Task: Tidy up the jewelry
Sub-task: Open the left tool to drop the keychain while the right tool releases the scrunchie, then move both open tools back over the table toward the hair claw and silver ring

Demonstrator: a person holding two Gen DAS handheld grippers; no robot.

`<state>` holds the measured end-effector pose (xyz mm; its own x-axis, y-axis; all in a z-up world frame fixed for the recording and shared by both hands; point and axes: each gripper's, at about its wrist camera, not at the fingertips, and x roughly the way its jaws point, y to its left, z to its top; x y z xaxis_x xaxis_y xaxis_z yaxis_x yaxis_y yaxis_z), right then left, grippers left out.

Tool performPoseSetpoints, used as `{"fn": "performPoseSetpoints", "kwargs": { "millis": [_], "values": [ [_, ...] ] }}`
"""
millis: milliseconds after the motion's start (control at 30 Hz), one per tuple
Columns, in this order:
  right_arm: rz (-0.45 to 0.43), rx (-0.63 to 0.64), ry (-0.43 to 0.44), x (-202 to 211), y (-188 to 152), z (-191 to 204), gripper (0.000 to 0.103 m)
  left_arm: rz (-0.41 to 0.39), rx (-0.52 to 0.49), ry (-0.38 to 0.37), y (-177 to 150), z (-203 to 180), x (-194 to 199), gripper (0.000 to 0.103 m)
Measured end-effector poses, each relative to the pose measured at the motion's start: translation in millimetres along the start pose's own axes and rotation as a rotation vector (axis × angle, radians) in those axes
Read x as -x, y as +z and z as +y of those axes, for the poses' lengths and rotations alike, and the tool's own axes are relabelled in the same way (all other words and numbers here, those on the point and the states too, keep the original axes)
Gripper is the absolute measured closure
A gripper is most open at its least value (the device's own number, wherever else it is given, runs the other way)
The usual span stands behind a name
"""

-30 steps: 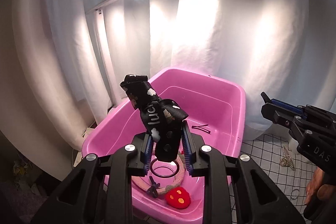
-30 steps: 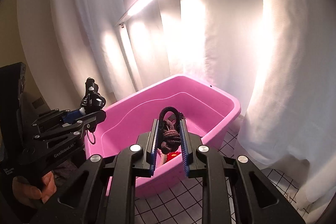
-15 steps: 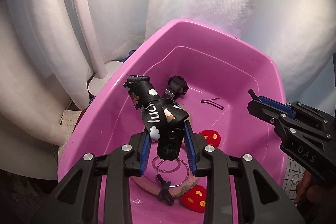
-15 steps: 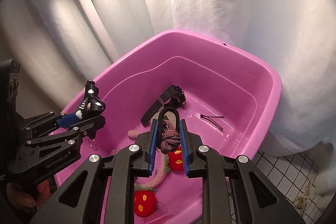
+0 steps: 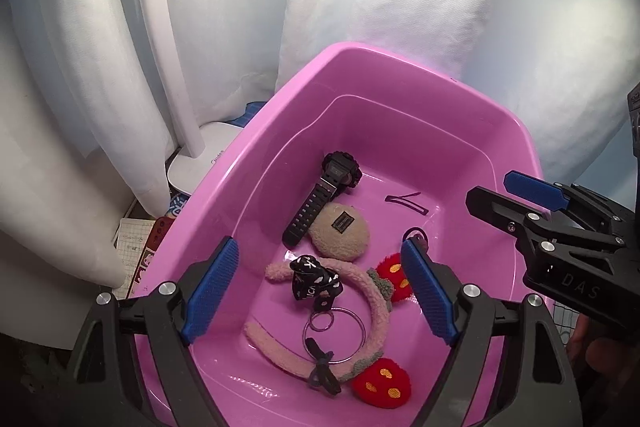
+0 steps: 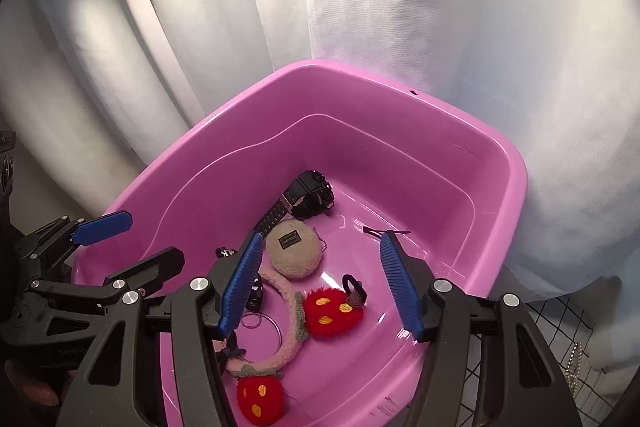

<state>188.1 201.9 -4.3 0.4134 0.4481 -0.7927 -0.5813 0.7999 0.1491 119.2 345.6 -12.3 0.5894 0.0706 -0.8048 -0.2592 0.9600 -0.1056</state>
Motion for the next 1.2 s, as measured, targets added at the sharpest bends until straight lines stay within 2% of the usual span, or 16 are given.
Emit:
{"fn": "performPoseSetpoints", "kwargs": {
  "millis": [433,567,633,733,867,1033,1200],
  "values": [
    [-0.022,-0.045,0.012,17,-7,-4,0.044,-0.014,-0.01,-0.011,-5,-2,15,0.021],
    [-0.049,-0.068,0.013,31,-13,-3,0.043,-0.025,-0.014,-0.013,-7,-1,22,0.019],
    [-0.064,-0.084,0.017,41,-18,-3,0.039,-0.03,-0.02,-0.016,-8,-2,26,0.017],
    [-0.082,-0.134,0.031,56,-29,-8,0.038,-0.053,-0.03,-0.015,-10,-5,32,0.014],
    [-0.131,-0.204,0.006,83,-52,-16,0.037,-0.099,-0.052,-0.015,-14,-12,44,0.008],
    [-0.207,-0.288,-0.08,120,-91,-31,0.034,-0.152,-0.139,-0.041,-22,-42,62,0.007],
    [-0.254,-0.408,-0.191,161,-141,-63,0.034,-0.201,-0.249,-0.149,-31,-94,82,0.006]
  ]
}}
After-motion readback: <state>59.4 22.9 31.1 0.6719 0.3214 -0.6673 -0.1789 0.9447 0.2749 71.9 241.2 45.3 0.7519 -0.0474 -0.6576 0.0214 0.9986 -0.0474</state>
